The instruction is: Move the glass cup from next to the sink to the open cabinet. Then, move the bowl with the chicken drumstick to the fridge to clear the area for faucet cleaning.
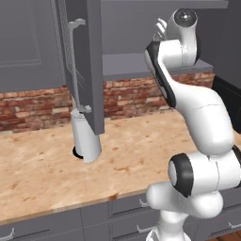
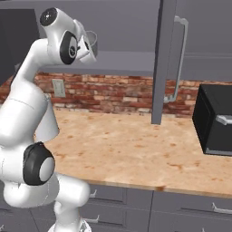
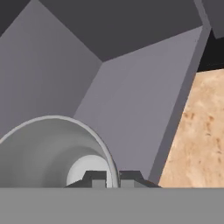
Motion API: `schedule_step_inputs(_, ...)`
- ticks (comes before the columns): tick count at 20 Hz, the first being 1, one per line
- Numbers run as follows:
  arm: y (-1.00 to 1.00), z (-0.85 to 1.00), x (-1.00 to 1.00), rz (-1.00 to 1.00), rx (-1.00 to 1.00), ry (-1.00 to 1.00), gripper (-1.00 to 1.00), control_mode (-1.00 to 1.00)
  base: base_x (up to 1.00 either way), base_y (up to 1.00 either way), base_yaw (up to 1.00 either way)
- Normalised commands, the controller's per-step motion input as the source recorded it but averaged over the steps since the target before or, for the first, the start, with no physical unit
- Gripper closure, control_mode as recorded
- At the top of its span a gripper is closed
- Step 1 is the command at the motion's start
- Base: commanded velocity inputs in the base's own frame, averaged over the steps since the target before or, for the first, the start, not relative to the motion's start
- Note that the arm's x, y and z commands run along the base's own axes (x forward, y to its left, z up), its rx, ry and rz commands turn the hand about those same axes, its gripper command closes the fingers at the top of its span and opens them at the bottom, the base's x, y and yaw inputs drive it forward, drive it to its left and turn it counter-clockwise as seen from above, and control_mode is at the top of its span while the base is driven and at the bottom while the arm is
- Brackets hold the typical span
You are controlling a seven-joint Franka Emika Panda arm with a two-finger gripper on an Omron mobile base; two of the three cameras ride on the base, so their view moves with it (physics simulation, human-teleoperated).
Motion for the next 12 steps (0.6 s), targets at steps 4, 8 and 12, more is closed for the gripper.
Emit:
schedule_step_inputs(4, -0.15, -0.27, 0.60, 0.00, 0.01, 0.01, 1.00, -1.00, 0.00, 0.00, 0.00)
schedule_step_inputs(8, -0.03, -0.58, 0.46, 0.00, 0.00, 0.10, 1.00, -1.00, 0.00, 0.00, 0.00)
schedule_step_inputs(12, 0.00, -0.55, 0.39, 0.00, 0.02, 0.15, 1.00, -1.00, 0.00, 0.00, 0.00)
